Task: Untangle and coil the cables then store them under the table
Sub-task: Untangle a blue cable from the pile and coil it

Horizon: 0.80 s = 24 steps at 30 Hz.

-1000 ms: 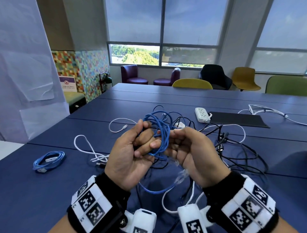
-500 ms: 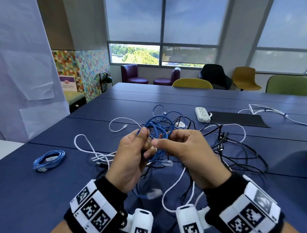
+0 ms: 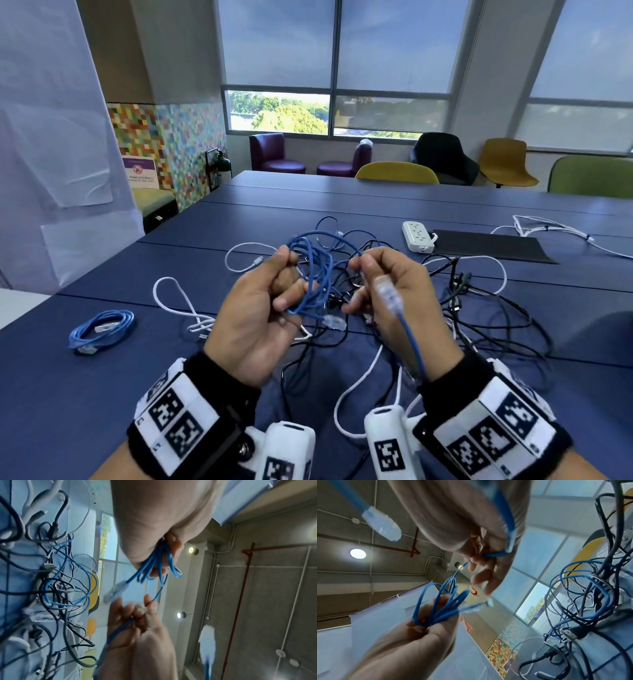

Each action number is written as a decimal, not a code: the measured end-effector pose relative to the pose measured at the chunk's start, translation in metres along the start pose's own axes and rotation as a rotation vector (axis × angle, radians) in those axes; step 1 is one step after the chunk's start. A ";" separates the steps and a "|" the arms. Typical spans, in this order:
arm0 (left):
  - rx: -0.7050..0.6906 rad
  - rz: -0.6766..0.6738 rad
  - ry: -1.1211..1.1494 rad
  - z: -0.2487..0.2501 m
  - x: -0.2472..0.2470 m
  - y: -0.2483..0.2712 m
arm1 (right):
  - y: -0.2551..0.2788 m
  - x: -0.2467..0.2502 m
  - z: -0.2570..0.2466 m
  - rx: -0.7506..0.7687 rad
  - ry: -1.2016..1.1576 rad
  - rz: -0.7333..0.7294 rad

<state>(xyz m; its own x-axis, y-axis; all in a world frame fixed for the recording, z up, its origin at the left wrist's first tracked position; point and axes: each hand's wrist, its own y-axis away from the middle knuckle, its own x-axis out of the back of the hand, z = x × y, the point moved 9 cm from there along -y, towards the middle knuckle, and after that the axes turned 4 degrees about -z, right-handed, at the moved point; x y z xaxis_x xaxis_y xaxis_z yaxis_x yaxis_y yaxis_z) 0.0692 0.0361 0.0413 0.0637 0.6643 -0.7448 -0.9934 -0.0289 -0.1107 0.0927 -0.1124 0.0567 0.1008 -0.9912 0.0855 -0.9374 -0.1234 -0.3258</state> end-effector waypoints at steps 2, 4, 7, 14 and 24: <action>-0.014 0.009 0.107 0.006 -0.001 -0.002 | -0.001 0.000 -0.003 0.083 0.212 -0.019; -0.027 0.004 0.172 0.012 -0.001 -0.005 | 0.002 -0.011 -0.008 0.167 0.491 -0.072; -0.051 -0.004 0.127 0.020 0.000 -0.009 | 0.010 -0.032 -0.004 0.173 0.777 -0.239; -0.332 -0.099 -0.205 0.044 -0.010 -0.005 | 0.035 -0.055 -0.001 0.065 0.894 -0.632; -0.340 -0.347 -1.062 0.009 -0.024 0.003 | 0.038 -0.044 -0.044 -0.280 0.048 -0.538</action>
<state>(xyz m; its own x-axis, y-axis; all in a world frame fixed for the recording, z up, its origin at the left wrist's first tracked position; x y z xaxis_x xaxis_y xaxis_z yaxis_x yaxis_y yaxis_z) 0.0636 0.0267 0.0641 0.0553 0.9620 0.2674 -0.8517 0.1852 -0.4902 0.0379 -0.0715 0.0818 0.5757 -0.7893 0.2135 -0.8119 -0.5828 0.0345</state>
